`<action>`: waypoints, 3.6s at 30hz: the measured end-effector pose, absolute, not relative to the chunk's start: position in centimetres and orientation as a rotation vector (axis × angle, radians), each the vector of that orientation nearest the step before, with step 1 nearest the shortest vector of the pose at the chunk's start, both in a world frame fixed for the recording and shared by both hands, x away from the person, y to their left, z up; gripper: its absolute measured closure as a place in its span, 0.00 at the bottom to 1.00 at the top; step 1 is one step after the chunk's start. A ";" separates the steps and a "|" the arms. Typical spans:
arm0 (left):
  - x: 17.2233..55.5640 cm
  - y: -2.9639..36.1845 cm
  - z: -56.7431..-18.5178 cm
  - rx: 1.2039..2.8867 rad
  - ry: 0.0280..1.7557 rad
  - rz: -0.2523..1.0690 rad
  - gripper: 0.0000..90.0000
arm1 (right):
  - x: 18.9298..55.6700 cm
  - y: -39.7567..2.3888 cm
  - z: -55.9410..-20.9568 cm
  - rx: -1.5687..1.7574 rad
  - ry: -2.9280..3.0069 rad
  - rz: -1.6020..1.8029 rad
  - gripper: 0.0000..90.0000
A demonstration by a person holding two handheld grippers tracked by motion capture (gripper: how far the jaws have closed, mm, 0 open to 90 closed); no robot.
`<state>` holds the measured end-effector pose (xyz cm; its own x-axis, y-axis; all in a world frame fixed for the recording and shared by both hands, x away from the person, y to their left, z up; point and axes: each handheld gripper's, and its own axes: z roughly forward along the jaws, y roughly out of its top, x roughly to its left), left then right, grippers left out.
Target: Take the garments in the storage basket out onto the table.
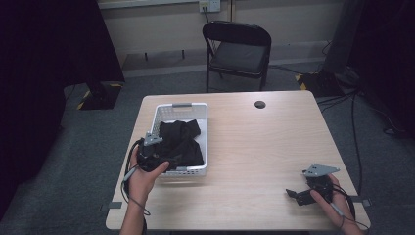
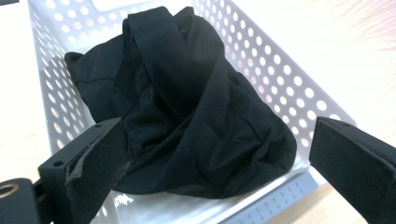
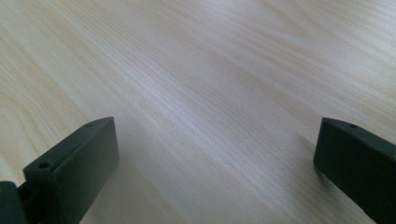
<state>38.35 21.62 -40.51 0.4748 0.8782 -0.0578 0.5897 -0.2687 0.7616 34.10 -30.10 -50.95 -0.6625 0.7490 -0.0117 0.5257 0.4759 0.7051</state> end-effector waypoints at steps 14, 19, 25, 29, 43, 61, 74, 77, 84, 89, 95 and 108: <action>40.4 21.1 -41.4 1.971 1.234 0.488 0.04 | 34.1 -30.1 -50.9 1.079 2.408 0.986 0.00; 40.9 21.0 -41.6 1.966 1.237 0.484 0.04 | 34.1 -30.1 -50.9 1.078 2.408 0.986 0.00; 41.9 20.4 -41.9 1.973 1.238 0.491 0.04 | 34.1 -30.1 -50.9 1.078 2.408 0.986 0.00; 42.6 19.9 -42.2 1.980 1.243 0.488 0.04 | 34.1 -30.1 -50.9 1.078 2.408 0.987 0.00; 43.8 19.6 -42.8 1.976 1.270 0.485 0.04 | 34.1 -30.1 -50.9 1.078 2.408 0.986 0.00; 46.0 20.0 -43.0 1.961 1.353 0.447 0.03 | 34.1 -30.1 -50.9 1.078 2.408 0.987 0.00; 47.9 18.9 -43.2 1.993 1.413 0.440 0.03 | 34.1 -30.1 -50.9 1.078 2.408 0.987 0.00; 48.3 18.8 -43.3 1.997 1.434 0.426 0.03 | 34.1 -30.1 -50.9 1.078 2.409 0.987 0.00; 49.5 18.2 -44.2 2.004 1.497 0.393 0.04 | 34.1 -30.1 -50.9 1.078 2.409 0.987 0.00; 50.4 17.8 -45.0 2.005 1.543 0.384 0.11 | 34.1 -30.1 -50.9 1.078 2.409 0.987 0.00; 50.3 18.0 -45.2 2.014 1.546 0.413 0.43 | 34.1 -30.1 -50.9 1.078 2.408 0.987 0.00; 49.1 17.5 -42.1 2.012 1.444 0.574 0.75 | 34.1 -30.1 -50.9 1.078 2.408 0.987 0.00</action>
<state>49.10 17.53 -42.10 0.3176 0.9482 0.0063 0.6935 -0.2368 0.6804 34.10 -30.11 -50.95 -0.6626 0.7489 -0.0113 0.5256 0.4756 0.7054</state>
